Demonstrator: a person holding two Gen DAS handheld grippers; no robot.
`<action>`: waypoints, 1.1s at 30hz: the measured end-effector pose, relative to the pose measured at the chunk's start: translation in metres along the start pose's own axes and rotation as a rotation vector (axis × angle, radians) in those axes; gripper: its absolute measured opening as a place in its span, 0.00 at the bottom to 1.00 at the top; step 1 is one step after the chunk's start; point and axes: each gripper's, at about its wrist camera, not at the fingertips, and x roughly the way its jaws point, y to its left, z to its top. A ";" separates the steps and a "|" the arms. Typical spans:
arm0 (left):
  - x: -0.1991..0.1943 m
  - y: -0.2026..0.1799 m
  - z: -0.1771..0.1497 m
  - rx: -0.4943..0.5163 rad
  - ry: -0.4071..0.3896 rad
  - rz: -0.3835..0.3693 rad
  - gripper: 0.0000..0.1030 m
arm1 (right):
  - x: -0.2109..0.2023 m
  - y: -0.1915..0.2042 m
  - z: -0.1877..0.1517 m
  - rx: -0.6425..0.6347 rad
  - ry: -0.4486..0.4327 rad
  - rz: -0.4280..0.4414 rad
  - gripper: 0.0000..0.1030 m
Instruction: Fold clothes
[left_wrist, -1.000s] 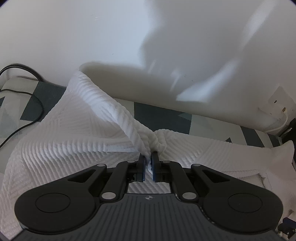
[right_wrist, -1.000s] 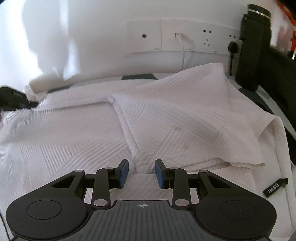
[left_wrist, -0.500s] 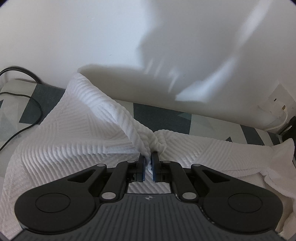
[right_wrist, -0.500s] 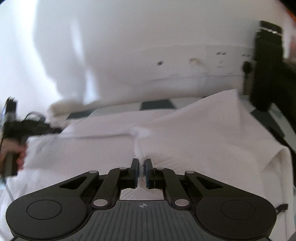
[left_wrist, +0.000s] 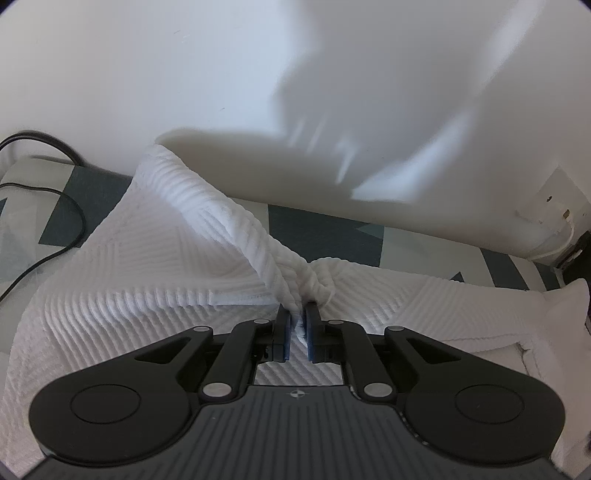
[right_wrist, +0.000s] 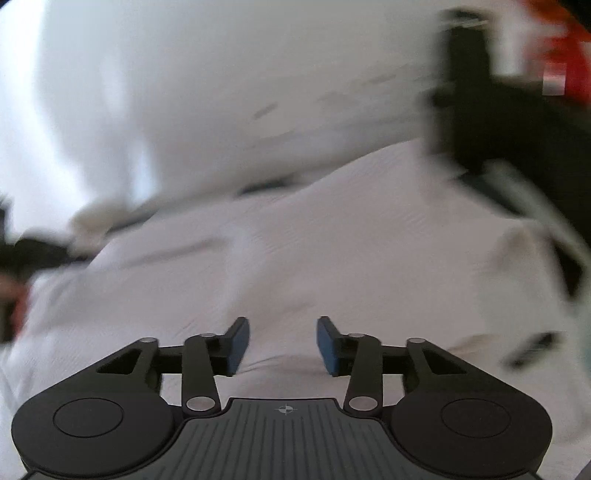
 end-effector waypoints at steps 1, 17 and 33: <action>0.000 0.000 0.000 -0.001 -0.003 0.000 0.10 | -0.003 -0.013 0.002 0.046 -0.022 -0.068 0.45; -0.005 -0.004 -0.007 0.009 -0.015 -0.010 0.08 | -0.022 -0.036 -0.004 0.099 -0.018 -0.243 0.05; 0.003 -0.001 -0.008 -0.021 -0.016 -0.013 0.09 | -0.009 0.001 0.032 -0.086 0.047 -0.009 0.33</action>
